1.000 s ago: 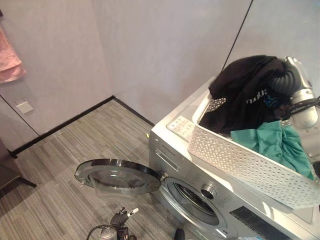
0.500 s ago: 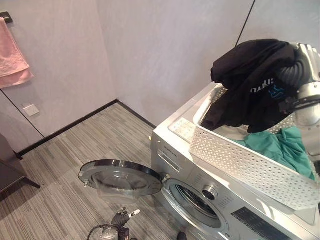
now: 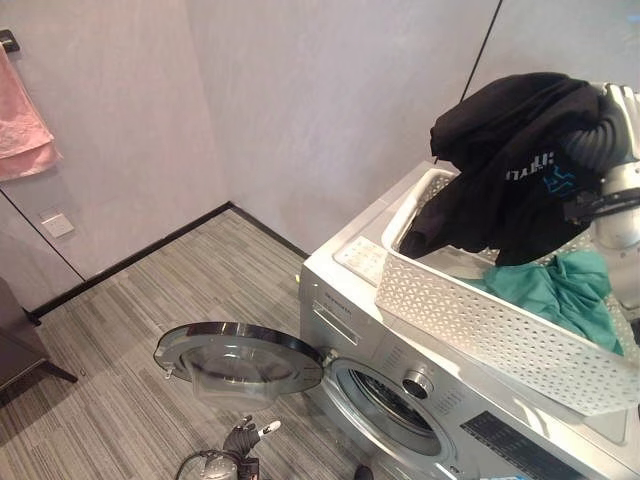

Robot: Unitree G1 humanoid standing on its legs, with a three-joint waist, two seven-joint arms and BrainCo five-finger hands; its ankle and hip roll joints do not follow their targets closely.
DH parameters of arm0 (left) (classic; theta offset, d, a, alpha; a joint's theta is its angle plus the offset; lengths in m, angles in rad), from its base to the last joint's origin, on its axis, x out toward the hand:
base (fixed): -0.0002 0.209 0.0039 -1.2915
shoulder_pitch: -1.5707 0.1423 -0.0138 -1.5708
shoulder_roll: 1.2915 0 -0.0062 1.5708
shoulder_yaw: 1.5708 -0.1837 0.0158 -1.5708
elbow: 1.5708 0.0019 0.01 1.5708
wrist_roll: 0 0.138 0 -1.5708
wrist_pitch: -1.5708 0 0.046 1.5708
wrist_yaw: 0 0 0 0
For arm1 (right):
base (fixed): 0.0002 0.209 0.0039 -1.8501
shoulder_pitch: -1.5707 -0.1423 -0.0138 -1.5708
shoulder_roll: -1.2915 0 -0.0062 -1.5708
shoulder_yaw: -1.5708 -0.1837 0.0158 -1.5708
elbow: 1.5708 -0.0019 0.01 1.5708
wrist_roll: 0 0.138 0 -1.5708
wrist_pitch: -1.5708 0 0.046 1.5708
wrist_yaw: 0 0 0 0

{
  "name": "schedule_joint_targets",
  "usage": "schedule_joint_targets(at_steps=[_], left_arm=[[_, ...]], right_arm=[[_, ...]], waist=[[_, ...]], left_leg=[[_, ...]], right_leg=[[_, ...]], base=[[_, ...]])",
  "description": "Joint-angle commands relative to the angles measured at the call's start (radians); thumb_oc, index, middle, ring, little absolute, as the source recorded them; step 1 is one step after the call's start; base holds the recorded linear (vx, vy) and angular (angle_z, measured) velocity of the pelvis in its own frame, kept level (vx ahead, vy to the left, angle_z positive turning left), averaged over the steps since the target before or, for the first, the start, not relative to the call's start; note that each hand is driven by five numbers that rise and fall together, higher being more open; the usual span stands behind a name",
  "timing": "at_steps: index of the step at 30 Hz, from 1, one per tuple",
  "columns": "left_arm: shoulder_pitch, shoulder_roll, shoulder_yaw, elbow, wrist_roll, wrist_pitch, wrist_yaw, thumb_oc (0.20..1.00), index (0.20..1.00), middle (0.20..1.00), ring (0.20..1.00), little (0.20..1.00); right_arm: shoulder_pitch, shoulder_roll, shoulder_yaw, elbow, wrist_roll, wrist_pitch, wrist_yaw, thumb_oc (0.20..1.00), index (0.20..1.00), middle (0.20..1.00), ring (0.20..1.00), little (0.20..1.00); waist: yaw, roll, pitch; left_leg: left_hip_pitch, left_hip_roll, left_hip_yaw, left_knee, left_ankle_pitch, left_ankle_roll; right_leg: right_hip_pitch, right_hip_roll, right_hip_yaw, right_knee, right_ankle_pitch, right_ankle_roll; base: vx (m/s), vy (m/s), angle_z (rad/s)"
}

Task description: Grab the laundry basket,head to the washer,open it,put in the laundry and shut it.

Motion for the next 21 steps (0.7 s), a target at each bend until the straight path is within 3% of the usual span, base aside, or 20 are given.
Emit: schedule_joint_targets(at_steps=[1, 17, 21], left_arm=[[-0.062, -0.006, -0.051, 0.068, 0.042, -0.038, 0.01, 1.0, 1.0, 1.0, 1.0, 1.0], [-0.077, 0.014, -0.032, 0.049, 0.07, -0.043, 0.024, 1.0, 1.0, 1.0, 1.0, 1.0], [-0.091, 0.018, -0.025, 0.048, 0.089, -0.042, 0.039, 1.0, 1.0, 1.0, 1.0, 1.0]], right_arm=[[-0.118, -0.055, -0.032, 0.043, -0.008, -0.014, -0.058, 0.2, 0.2, 0.2, 0.2, 0.2], [-0.077, -0.095, -0.133, -0.03, -0.054, 0.011, -0.118, 0.2, 0.2, 0.2, 0.2, 0.2], [-0.031, -0.062, -0.195, -0.124, -0.094, 0.024, -0.143, 0.2, 0.2, 0.2, 0.2, 0.2]], waist=[[0.02, -0.03, -0.059], [0.014, -0.05, -0.042], [0.006, -0.051, -0.028]], left_leg=[[-0.032, -0.029, 0.004, 0.006, -0.058, 0.05], [-0.027, -0.085, 0.013, 0.004, -0.072, 0.092], [-0.032, -0.099, 0.03, 0.004, -0.074, 0.1]], right_leg=[[0.014, -0.039, 0.049, 0.057, -0.113, 0.048], [-0.04, -0.093, 0.076, 0.122, -0.085, 0.084], [-0.075, -0.113, 0.084, 0.128, -0.043, 0.099]], base=[[-0.03, 0.052, -0.09], [-0.04, 0.082, -0.05], [-0.09, 0.079, -0.05]])
